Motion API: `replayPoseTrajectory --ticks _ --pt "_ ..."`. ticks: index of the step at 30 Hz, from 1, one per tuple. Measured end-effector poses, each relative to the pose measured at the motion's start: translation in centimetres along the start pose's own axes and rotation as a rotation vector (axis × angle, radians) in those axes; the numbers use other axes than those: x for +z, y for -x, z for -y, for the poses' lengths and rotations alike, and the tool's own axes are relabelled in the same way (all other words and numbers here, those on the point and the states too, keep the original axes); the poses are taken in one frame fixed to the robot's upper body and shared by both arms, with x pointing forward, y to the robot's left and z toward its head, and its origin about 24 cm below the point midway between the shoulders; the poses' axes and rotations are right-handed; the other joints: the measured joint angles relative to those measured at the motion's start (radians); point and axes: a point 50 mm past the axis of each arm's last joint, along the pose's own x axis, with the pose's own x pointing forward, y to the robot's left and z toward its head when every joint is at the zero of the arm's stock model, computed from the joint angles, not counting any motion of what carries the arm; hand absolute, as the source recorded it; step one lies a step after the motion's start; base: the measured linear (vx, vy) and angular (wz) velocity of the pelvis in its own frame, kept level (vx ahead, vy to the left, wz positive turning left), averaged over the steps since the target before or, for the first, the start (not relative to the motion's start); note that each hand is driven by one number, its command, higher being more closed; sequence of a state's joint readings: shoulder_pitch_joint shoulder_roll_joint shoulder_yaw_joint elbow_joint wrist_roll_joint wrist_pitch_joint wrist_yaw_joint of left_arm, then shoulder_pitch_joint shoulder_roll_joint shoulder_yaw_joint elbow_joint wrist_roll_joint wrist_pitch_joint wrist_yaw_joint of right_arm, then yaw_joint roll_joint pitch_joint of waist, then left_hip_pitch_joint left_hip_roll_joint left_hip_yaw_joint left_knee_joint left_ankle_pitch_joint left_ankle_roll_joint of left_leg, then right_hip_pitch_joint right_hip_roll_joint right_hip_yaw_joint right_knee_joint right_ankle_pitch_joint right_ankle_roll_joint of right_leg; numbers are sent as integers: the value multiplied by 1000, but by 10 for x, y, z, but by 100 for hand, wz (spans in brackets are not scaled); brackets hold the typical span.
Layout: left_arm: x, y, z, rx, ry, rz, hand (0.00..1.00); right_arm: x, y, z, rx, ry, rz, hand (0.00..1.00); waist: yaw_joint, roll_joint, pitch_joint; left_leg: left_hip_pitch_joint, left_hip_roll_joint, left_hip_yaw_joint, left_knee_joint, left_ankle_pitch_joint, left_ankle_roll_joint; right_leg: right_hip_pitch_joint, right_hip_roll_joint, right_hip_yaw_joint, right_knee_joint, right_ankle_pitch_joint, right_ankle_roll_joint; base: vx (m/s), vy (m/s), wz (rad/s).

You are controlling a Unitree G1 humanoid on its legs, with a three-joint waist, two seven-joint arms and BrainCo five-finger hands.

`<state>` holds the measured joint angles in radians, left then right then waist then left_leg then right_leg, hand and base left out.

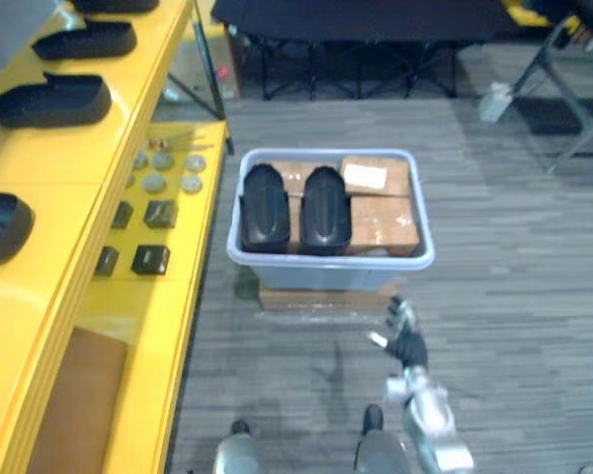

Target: Walk over and take plastic housings, then place them on the shelf

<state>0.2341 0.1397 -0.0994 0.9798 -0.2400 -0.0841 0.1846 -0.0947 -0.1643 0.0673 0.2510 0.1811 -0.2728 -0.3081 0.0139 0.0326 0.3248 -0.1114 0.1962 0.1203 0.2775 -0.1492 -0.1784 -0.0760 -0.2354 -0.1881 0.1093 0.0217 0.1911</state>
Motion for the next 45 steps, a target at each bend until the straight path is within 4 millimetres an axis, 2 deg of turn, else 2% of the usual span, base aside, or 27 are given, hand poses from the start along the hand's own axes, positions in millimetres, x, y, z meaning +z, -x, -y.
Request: replayPoseTrajectory --ticks 1,3,4,6,7,9,10,12,14,15,17,21,24,32,39,43,45 --pt "1 0 1 3 2 5 0 7 -9 1 -21 1 23 0 5 3 5 -5 -1 -17 7 0 0 -1 1 0 0 0 0 68 23 4" --pt "4 0 1 3 3 15 0 28 -38 5 -112 -17 76 0 20 3 17 -12 -5 -42 13 0 0 7 0 -13 0 0 -1 52 24 12" --pt "5 0 1 2 4 19 0 31 -45 9 -139 -23 77 0 25 4 19 -14 -6 -54 12 0 0 8 -1 -21 0 0 -1 27 21 19" --pt "12 0 2 -2 18 47 0 50 -72 23 -235 2 114 0 36 6 56 -15 -12 -85 12 0 0 22 -6 -46 5 0 -1 -13 27 26" --pt "14 -1 3 -4 26 55 0 57 -78 27 -254 6 126 0 38 10 71 -16 -14 -88 13 0 0 26 -8 -54 6 0 -1 -74 40 29" --pt "20 0 6 -14 74 77 0 87 -103 46 -320 13 182 0 45 23 114 -64 -23 -123 37 -3 5 -2 -15 -69 26 0 0 -107 40 28" --pt "21 0 8 -18 77 82 0 94 -108 51 -337 15 191 0 47 28 121 -82 -27 -136 46 -4 5 -12 -18 -78 32 0 0 -138 45 31" --pt "26 0 15 -36 93 92 0 118 -128 81 -420 24 183 0 68 58 141 -141 -43 -170 79 -8 11 -54 -31 -90 61 0 0 -153 52 27" --pt "29 -1 20 -48 115 93 0 131 -136 95 -466 21 170 0 85 76 151 -175 -49 -187 101 -9 12 -79 -37 -97 80 -1 0 -140 37 22" --pt "30 -2 25 -61 132 86 0 144 -142 109 -511 11 164 0 92 95 164 -207 -60 -203 122 -9 13 -99 -47 -110 103 -5 1 -177 45 29" --pt "27 -1 29 -68 134 73 0 155 -145 119 -544 8 154 0 107 108 170 -236 -74 -221 138 -9 14 -129 -61 -110 131 -9 4 -136 41 19" --pt "8 2 42 -101 144 -11 0 172 -147 151 -636 28 103 0 142 138 184 -299 -115 -237 157 6 29 -195 -105 -111 185 -17 14 -105 45 17" --pt "9 3 49 -135 149 -6 0 179 -148 155 -630 33 90 0 162 155 189 -333 -124 -243 181 7 31 -223 -114 -111 204 -18 15 -64 29 9" --pt "15 1 54 -192 171 -3 0 200 -151 159 -643 76 94 0 202 164 183 -400 -149 -256 215 14 38 -281 -140 -113 248 -23 18 -31 20 8" --pt "17 1 61 -228 161 -11 0 217 -148 169 -710 140 126 0 248 208 152 -449 -163 -281 239 16 42 -308 -151 -137 264 -25 18 -31 18 9" --pt "18 1 64 -252 151 -7 0 219 -149 168 -737 160 93 0 256 216 147 -451 -167 -282 238 16 42 -309 -156 -137 262 -25 18 0 4 1" --pt "20 2 67 -273 137 0 0 220 -147 173 -773 193 71 0 272 233 135 -456 -170 -283 238 15 42 -312 -158 -140 259 -24 19 0 0 0"
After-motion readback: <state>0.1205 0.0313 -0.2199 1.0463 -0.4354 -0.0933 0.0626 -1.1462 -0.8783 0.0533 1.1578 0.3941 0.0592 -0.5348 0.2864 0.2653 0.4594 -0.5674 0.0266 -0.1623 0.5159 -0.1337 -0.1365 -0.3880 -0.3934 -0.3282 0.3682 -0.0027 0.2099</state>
